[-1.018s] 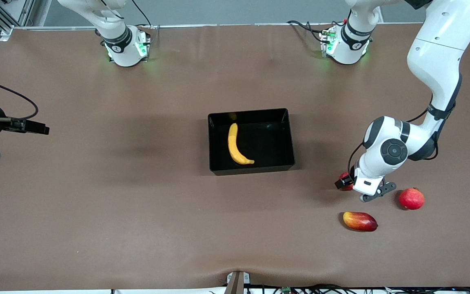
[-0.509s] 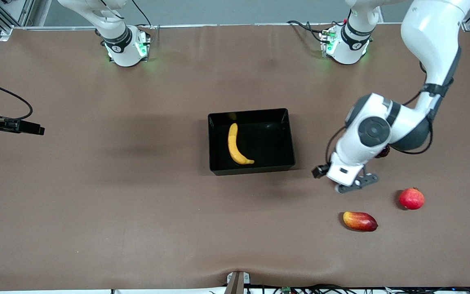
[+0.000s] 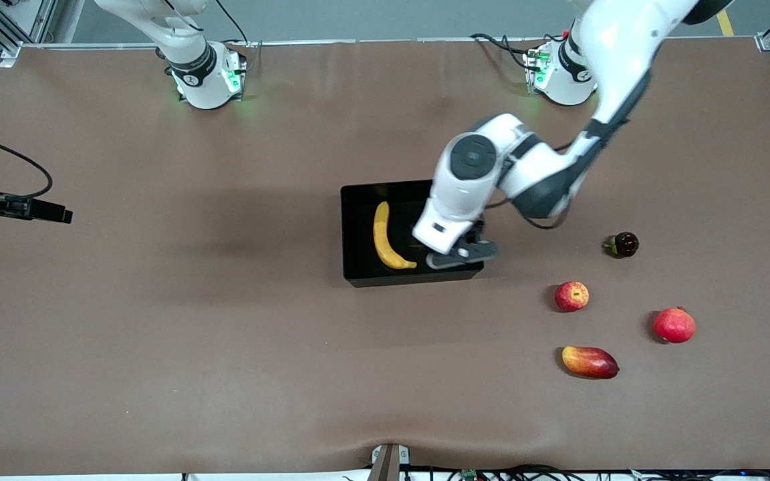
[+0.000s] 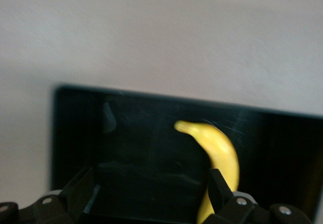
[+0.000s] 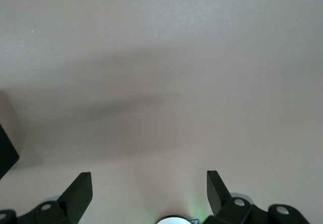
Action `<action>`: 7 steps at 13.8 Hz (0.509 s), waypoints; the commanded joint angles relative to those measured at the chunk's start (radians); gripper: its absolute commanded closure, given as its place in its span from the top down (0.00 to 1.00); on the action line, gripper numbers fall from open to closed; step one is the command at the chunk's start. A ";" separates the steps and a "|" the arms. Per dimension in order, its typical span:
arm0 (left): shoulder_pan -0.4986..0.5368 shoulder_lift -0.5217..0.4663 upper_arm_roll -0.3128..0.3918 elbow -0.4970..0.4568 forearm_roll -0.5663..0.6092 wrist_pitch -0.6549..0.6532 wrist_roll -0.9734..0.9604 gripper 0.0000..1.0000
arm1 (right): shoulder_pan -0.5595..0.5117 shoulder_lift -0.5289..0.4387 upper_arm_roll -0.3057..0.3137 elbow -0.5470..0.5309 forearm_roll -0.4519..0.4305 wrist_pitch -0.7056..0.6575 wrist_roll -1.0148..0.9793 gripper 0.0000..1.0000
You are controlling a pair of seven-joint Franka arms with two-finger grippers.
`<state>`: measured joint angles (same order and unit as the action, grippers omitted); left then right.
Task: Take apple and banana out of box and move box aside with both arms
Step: 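Reach the left gripper into the box and grasp the yellow banana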
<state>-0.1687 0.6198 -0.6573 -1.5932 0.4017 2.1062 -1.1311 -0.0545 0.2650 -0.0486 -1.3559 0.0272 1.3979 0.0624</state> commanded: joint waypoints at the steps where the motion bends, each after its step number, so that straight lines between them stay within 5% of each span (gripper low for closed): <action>1: -0.142 0.101 0.079 0.128 0.031 -0.006 -0.093 1.00 | -0.024 0.003 0.006 0.006 0.022 0.000 -0.007 1.00; 4: -0.314 0.147 0.244 0.148 0.019 0.050 -0.118 1.00 | -0.034 0.002 0.004 0.009 0.023 -0.004 -0.010 1.00; 7: -0.325 0.213 0.249 0.148 0.022 0.152 -0.124 1.00 | -0.036 0.002 0.006 0.011 0.029 -0.001 -0.009 1.00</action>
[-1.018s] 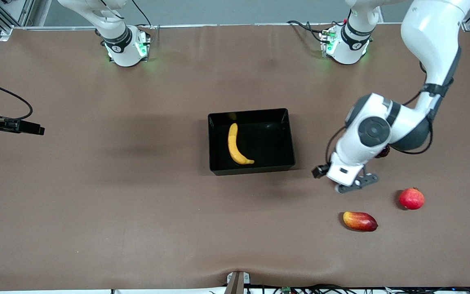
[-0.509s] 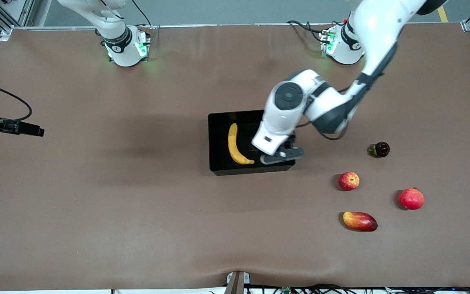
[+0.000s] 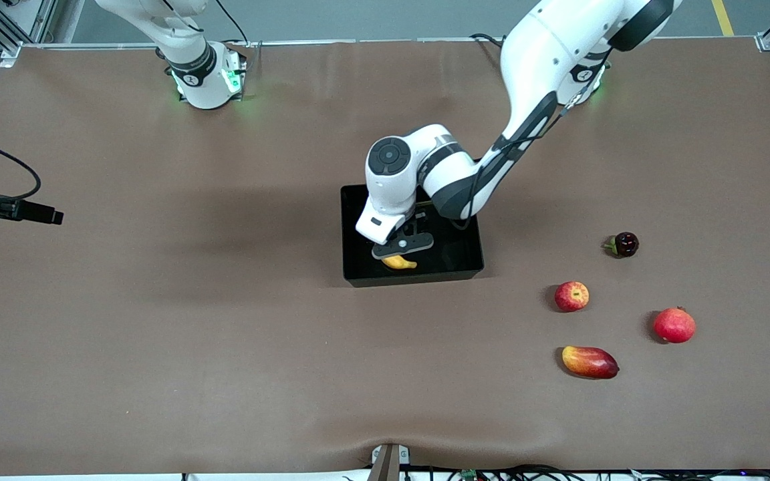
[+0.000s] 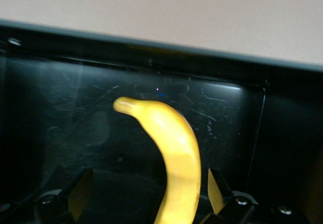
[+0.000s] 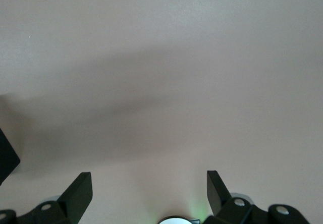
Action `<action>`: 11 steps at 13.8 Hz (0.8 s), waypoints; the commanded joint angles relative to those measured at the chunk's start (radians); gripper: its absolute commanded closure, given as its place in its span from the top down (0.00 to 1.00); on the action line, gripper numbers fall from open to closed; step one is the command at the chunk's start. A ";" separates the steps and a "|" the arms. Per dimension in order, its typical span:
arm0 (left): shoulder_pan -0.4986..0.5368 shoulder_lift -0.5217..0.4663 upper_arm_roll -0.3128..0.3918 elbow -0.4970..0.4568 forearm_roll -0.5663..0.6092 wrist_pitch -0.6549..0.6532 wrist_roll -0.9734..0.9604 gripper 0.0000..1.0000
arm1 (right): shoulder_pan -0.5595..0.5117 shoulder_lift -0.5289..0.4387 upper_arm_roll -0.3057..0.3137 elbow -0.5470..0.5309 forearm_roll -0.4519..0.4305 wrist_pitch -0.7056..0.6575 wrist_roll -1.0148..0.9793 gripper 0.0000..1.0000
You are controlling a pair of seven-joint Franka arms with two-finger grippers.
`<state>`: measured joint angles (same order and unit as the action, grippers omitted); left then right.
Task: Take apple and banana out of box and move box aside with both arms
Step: 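Reach the left gripper into the box and grasp the yellow banana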
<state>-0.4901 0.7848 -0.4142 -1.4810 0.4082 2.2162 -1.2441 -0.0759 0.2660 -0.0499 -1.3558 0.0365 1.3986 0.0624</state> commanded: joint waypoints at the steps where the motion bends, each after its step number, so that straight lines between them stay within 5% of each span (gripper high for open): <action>1: -0.010 0.062 0.008 0.036 0.017 0.063 -0.011 1.00 | -0.016 0.002 0.007 0.006 0.020 -0.001 -0.010 1.00; 4: -0.027 0.099 0.011 0.036 0.024 0.120 -0.008 0.93 | -0.016 0.002 0.005 0.000 0.020 -0.009 -0.010 1.00; 7: -0.030 0.111 0.009 0.036 0.023 0.126 -0.009 0.09 | -0.007 0.004 0.007 -0.023 0.026 0.000 -0.009 1.00; 8: -0.028 0.108 0.011 0.034 0.029 0.126 0.009 0.00 | -0.007 0.004 0.007 -0.026 0.049 0.002 -0.009 1.00; 11: -0.027 0.070 0.009 0.034 0.032 0.116 0.041 0.00 | 0.002 0.004 0.008 -0.072 0.135 0.014 -0.001 1.00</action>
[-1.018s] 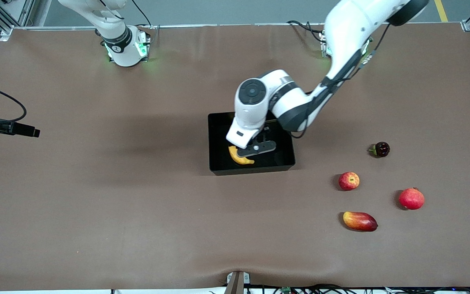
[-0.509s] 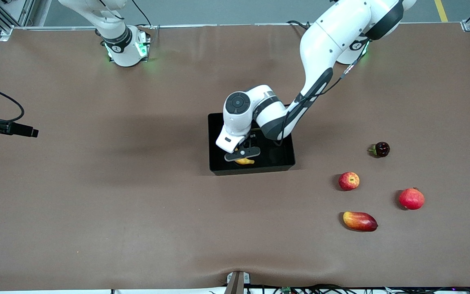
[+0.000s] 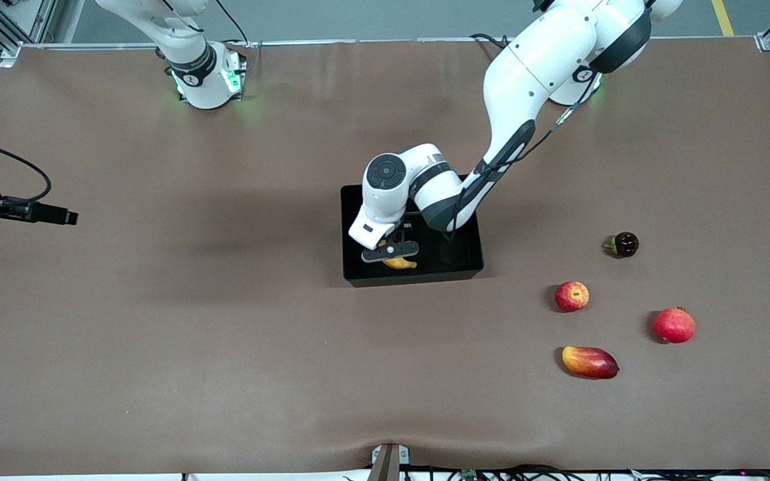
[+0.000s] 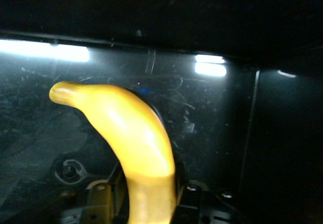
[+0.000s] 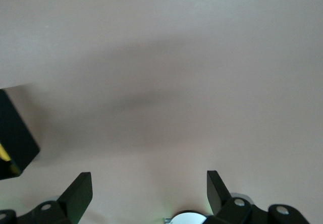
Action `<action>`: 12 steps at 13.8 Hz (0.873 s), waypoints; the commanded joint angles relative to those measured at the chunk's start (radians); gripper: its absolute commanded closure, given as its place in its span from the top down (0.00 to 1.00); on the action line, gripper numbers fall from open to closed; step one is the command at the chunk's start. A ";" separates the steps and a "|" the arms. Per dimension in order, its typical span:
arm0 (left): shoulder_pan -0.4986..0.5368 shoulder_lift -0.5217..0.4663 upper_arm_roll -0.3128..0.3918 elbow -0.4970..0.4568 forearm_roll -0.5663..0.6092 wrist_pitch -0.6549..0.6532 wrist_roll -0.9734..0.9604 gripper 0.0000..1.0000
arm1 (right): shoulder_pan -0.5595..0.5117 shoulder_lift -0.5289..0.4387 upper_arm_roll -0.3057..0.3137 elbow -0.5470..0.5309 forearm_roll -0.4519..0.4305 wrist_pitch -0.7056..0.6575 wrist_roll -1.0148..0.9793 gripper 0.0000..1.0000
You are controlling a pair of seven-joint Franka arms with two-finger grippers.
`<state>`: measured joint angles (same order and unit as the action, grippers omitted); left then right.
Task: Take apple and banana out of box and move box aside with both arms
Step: 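Reach the left gripper into the box and grasp the yellow banana, then lift the banana with the left gripper while the right gripper approaches the box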
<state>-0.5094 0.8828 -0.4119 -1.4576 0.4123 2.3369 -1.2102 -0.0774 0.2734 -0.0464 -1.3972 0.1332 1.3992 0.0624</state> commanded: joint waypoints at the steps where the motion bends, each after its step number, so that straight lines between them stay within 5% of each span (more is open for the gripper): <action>1: -0.008 -0.044 0.002 0.011 0.026 -0.016 0.008 0.00 | 0.019 -0.003 0.006 -0.037 0.045 0.012 0.005 1.00; 7: 0.015 -0.221 -0.013 0.010 -0.001 -0.166 0.107 0.00 | 0.189 -0.003 0.005 -0.074 0.095 0.065 0.219 1.00; 12: 0.198 -0.390 -0.016 -0.029 -0.101 -0.359 0.510 0.00 | 0.375 -0.017 0.006 -0.224 0.097 0.256 0.328 1.00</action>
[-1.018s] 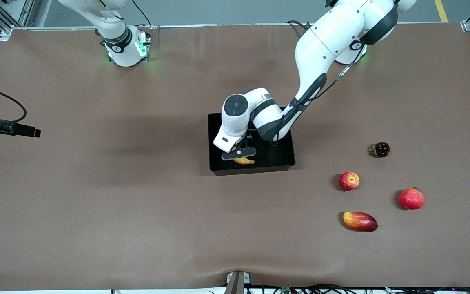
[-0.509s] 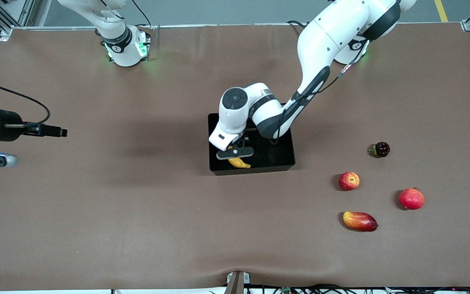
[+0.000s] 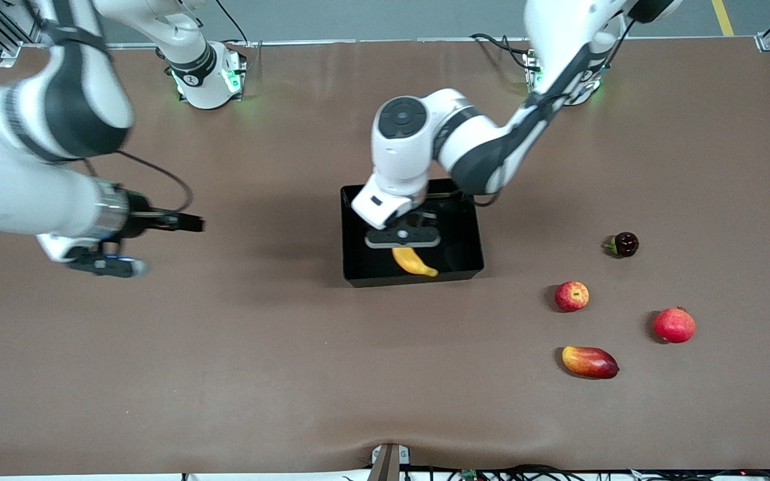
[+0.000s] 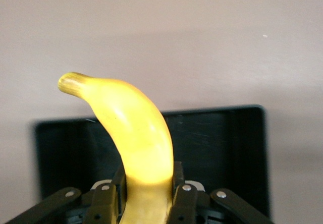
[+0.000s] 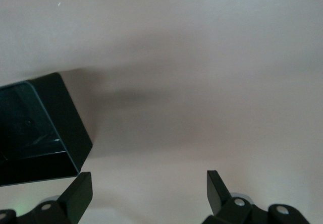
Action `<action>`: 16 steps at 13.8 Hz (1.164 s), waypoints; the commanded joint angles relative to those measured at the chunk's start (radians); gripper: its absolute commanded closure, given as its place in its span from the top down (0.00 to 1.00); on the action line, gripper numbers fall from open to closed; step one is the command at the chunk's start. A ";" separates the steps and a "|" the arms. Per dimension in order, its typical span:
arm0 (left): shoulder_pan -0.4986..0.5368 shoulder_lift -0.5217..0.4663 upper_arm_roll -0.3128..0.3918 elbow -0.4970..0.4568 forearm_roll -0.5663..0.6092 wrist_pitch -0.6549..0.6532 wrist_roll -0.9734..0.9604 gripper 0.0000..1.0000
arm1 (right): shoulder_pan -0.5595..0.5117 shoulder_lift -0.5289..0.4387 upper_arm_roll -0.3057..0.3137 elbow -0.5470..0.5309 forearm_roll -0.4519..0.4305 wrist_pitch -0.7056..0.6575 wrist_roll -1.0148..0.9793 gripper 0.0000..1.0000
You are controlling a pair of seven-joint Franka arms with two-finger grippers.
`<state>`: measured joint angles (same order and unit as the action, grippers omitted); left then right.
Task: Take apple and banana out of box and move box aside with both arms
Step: 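Lift the banana with the left gripper while the right gripper approaches the box, then lower the banana near the fruits while the right gripper grasps the box rim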
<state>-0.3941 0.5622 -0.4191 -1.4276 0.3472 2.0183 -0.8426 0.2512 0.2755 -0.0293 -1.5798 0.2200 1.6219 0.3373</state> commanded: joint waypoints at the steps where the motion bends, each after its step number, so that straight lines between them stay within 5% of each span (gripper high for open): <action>1: 0.136 -0.094 -0.009 -0.069 -0.036 -0.071 0.255 0.00 | 0.083 -0.018 -0.011 -0.063 0.012 0.062 0.077 1.00; 6: 0.387 -0.177 -0.020 -0.180 -0.040 -0.104 0.653 0.00 | 0.276 -0.004 -0.011 -0.219 0.012 0.367 0.156 1.00; 10: 0.569 -0.160 -0.021 -0.227 -0.042 -0.041 0.879 0.00 | 0.413 0.123 -0.012 -0.224 0.007 0.570 0.274 1.00; 16: 0.757 -0.046 -0.018 -0.301 -0.031 0.187 1.120 0.00 | 0.442 0.211 -0.015 -0.221 -0.057 0.707 0.296 1.00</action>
<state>0.3283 0.4863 -0.4255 -1.7061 0.3198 2.1372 0.2262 0.7002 0.4807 -0.0365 -1.8143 0.2029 2.3332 0.6273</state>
